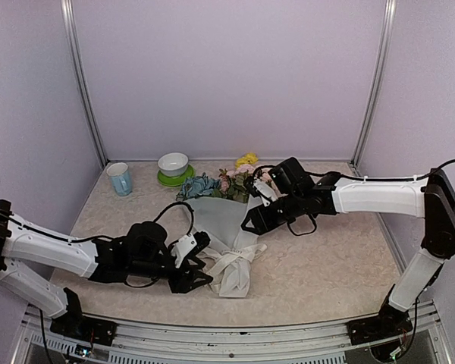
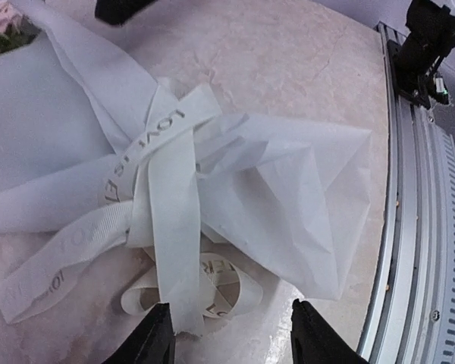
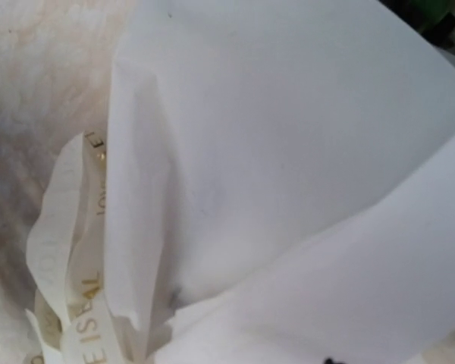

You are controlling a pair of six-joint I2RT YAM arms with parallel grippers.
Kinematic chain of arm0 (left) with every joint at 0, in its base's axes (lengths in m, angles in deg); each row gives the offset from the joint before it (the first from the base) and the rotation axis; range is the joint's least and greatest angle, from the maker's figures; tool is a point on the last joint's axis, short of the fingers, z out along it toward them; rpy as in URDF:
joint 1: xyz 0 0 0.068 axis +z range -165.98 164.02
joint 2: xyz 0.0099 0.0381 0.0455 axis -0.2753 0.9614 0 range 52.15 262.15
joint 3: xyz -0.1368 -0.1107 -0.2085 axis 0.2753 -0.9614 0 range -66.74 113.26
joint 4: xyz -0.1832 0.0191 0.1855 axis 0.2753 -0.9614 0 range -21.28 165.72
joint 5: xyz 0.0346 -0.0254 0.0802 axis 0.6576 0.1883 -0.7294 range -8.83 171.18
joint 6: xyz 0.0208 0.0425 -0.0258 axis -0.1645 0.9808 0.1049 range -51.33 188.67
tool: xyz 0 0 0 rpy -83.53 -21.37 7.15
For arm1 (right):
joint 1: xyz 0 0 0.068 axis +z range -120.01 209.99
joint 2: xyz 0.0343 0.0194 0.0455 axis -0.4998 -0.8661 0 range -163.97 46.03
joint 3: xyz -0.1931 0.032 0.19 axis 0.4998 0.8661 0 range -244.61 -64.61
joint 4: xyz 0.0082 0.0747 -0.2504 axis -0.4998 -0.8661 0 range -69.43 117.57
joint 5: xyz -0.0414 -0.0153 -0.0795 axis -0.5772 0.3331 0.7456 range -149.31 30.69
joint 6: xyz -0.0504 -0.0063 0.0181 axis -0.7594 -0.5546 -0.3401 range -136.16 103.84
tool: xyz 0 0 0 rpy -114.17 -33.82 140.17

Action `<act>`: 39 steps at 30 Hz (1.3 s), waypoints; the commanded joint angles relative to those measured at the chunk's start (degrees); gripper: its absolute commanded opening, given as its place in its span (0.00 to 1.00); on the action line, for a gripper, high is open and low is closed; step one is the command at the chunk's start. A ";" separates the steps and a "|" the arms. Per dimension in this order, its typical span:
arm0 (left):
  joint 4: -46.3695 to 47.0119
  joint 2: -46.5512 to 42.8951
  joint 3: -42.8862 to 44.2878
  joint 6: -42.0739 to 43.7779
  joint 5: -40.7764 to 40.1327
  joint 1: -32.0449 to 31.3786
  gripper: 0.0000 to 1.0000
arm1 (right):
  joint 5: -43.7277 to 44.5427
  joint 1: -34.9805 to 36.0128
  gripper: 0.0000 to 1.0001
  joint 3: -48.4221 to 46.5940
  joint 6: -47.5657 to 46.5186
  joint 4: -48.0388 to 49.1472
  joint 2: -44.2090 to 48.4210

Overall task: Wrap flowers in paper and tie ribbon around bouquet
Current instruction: Adjust the ribbon on the folded bouquet.

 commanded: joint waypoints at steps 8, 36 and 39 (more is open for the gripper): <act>0.57 13.51 2.65 -1.05 5.08 3.61 0.56 | 0.36 -0.32 0.52 0.48 -1.12 -1.91 -1.36; -11.75 1.83 -0.99 -20.80 -1.29 4.38 0.00 | -1.42 -2.62 0.53 4.06 -2.09 -0.02 0.75; -16.04 -4.27 -4.00 -29.50 -4.90 4.38 0.00 | -4.26 -3.82 0.55 5.81 -1.64 1.79 2.27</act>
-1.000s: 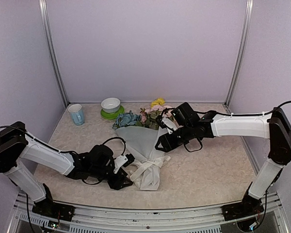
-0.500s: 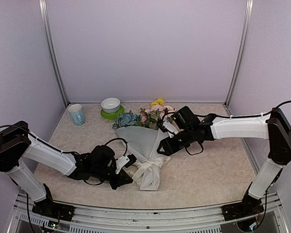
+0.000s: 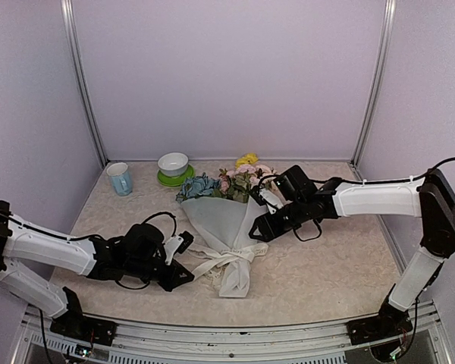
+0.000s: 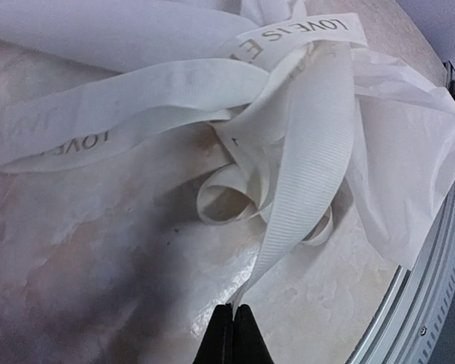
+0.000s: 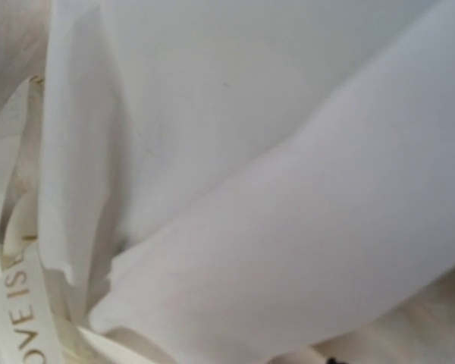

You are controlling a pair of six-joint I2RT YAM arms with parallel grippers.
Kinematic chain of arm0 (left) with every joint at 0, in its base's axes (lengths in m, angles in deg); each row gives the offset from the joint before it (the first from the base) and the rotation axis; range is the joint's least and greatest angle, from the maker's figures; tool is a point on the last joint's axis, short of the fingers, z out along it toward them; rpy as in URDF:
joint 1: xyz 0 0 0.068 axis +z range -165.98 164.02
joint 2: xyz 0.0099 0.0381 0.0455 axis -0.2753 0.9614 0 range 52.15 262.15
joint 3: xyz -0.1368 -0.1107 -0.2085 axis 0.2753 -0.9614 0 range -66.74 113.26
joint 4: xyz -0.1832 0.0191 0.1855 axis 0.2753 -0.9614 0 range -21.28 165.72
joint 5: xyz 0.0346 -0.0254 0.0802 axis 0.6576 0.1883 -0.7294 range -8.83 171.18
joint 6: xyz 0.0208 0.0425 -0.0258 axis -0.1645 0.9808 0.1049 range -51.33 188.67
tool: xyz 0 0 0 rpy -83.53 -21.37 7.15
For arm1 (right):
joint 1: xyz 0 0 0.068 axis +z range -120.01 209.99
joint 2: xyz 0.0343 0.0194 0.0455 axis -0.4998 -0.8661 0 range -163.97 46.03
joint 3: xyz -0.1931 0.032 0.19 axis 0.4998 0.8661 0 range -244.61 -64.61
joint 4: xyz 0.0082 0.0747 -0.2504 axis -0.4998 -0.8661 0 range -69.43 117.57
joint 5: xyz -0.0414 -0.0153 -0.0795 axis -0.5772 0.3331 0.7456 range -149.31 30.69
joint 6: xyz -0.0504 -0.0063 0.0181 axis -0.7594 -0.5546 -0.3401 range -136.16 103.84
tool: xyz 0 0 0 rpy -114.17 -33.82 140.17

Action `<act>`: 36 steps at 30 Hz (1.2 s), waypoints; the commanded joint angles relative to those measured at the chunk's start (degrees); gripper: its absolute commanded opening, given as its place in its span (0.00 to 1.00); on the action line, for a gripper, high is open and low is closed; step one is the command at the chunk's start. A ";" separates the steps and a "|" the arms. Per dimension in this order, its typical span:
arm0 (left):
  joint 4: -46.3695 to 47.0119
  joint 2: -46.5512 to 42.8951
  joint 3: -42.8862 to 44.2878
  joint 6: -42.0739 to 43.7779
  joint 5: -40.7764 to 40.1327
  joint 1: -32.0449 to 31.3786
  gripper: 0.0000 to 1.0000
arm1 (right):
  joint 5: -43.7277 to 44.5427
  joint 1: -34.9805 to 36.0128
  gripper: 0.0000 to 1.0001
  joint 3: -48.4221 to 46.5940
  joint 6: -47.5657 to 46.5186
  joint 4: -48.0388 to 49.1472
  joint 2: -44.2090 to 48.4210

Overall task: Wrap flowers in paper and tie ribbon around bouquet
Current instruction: Adjust the ribbon on the folded bouquet.

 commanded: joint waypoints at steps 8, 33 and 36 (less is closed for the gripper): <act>-16.00 -11.32 -5.42 -17.93 -7.70 -0.04 0.00 | -12.34 -1.89 0.62 8.22 0.57 8.71 2.66; 2.49 -3.56 -1.36 -2.50 -10.16 11.46 0.81 | -19.12 -6.00 0.55 13.53 12.07 20.79 2.12; 2.37 4.58 3.52 3.84 -11.34 12.14 0.82 | -19.64 -5.21 0.50 12.72 12.22 20.85 0.96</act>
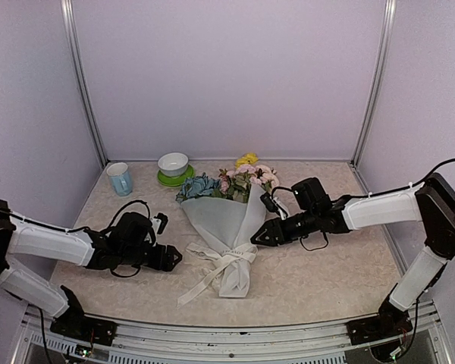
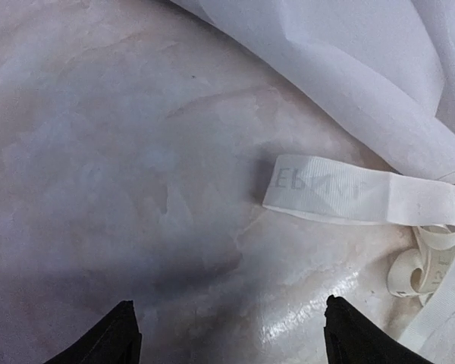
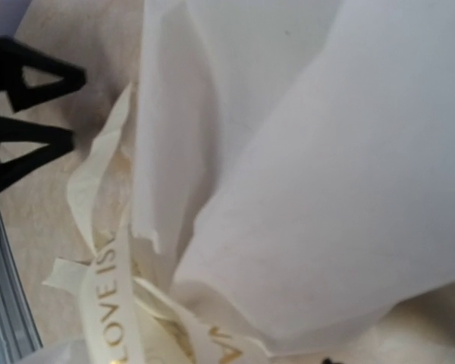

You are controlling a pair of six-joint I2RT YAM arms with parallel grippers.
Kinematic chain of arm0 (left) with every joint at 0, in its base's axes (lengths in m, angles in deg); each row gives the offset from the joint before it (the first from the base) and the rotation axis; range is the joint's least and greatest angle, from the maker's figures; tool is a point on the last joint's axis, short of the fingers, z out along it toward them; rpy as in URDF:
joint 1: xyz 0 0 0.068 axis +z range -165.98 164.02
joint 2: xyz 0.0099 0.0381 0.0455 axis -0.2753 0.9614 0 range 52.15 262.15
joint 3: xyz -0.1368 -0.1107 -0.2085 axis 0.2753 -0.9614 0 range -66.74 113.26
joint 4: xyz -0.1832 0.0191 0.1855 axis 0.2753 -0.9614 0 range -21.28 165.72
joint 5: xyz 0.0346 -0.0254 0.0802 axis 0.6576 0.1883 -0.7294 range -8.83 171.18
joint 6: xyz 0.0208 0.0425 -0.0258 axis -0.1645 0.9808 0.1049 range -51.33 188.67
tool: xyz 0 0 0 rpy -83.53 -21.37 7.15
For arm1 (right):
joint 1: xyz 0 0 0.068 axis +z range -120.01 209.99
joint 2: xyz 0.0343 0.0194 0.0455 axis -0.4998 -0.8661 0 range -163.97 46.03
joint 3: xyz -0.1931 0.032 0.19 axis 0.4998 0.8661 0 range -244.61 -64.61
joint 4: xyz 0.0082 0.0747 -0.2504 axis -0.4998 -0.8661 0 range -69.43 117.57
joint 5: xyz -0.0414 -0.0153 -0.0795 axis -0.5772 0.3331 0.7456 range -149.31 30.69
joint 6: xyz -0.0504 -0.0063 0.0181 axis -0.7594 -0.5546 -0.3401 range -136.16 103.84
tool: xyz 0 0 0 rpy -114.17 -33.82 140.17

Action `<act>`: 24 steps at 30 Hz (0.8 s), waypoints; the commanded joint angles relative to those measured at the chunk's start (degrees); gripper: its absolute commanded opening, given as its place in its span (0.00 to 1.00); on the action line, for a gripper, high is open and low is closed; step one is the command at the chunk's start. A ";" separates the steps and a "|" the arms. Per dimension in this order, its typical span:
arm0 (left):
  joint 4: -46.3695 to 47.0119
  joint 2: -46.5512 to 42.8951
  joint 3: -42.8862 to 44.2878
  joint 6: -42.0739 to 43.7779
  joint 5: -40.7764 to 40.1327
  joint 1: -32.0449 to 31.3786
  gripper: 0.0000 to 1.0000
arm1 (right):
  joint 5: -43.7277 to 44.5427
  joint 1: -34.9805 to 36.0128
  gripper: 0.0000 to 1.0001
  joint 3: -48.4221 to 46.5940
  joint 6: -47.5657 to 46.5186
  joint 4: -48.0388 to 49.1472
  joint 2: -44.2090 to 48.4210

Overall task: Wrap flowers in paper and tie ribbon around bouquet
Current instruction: Adjust the ribbon on the folded bouquet.

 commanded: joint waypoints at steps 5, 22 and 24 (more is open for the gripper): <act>9.39 15.45 9.20 11.97 6.89 2.41 0.82 | -0.83 1.18 0.44 -1.37 1.53 0.70 -2.58; 20.16 15.37 8.75 12.90 10.67 3.36 0.00 | 2.74 1.31 0.00 -2.45 0.35 -4.66 -0.24; 18.09 13.49 8.85 13.98 8.46 3.91 0.00 | 3.77 1.21 0.00 -2.05 0.20 -6.10 1.13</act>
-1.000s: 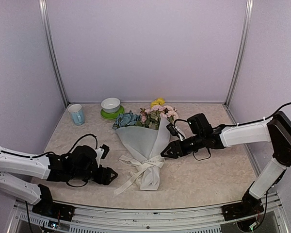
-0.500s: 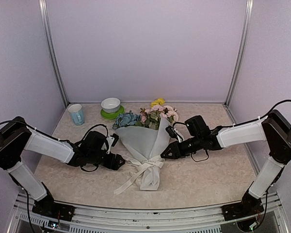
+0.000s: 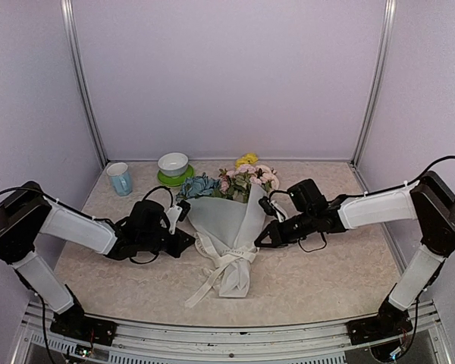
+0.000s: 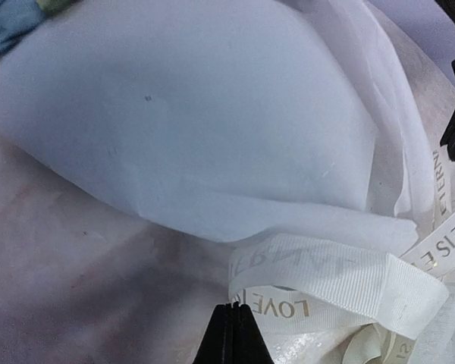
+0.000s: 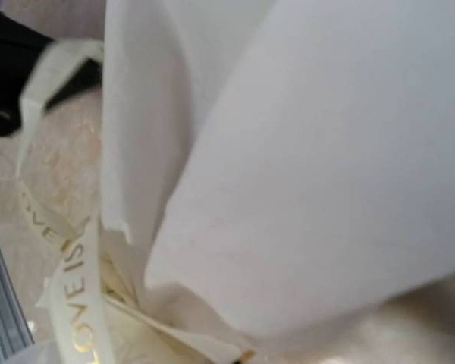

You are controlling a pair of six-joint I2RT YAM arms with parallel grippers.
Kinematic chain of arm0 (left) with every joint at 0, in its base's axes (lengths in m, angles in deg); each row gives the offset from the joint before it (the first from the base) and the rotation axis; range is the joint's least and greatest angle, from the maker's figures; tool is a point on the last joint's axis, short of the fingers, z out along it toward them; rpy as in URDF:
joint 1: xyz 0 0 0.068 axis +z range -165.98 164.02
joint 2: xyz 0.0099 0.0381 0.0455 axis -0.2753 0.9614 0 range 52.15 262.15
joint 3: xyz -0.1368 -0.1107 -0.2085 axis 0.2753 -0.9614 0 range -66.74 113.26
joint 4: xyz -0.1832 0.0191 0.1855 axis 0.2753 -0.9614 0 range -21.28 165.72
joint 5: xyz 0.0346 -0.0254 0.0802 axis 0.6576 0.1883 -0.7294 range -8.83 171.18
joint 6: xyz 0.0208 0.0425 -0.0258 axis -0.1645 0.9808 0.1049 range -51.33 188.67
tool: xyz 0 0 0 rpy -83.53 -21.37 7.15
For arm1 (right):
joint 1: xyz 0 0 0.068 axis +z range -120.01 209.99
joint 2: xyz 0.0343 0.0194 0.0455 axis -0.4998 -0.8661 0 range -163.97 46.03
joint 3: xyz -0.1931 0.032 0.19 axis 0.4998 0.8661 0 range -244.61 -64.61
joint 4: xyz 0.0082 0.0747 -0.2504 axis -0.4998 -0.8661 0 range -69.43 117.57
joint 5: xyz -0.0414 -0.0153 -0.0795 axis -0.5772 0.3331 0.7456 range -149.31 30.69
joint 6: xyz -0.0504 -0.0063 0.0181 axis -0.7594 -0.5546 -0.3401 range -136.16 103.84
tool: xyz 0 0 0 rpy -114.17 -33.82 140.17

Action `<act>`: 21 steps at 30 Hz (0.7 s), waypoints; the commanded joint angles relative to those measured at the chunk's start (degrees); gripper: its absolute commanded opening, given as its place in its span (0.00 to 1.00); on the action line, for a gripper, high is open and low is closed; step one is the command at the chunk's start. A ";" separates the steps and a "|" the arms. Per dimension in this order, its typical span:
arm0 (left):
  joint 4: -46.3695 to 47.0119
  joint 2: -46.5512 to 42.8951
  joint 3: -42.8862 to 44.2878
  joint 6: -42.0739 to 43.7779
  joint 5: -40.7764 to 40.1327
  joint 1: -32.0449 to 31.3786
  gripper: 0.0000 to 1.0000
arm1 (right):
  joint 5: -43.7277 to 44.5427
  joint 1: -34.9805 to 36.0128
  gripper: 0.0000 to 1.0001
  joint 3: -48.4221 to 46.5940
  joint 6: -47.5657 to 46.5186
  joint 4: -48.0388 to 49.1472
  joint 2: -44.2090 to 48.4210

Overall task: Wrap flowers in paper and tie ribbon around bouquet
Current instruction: Adjust the ribbon on the folded bouquet.

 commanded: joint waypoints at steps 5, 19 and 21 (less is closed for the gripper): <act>-4.03 -7.48 0.05 3.33 -4.97 2.46 0.00 | 4.87 -0.58 0.00 0.09 -1.32 -6.13 7.19; -8.97 -14.71 1.46 5.59 -7.29 3.39 0.00 | 2.92 0.10 0.00 -9.39 -5.88 -9.77 8.49; -9.05 -14.75 1.87 6.06 -7.26 3.44 0.00 | 1.70 0.64 0.00 -11.12 -6.26 -9.54 6.88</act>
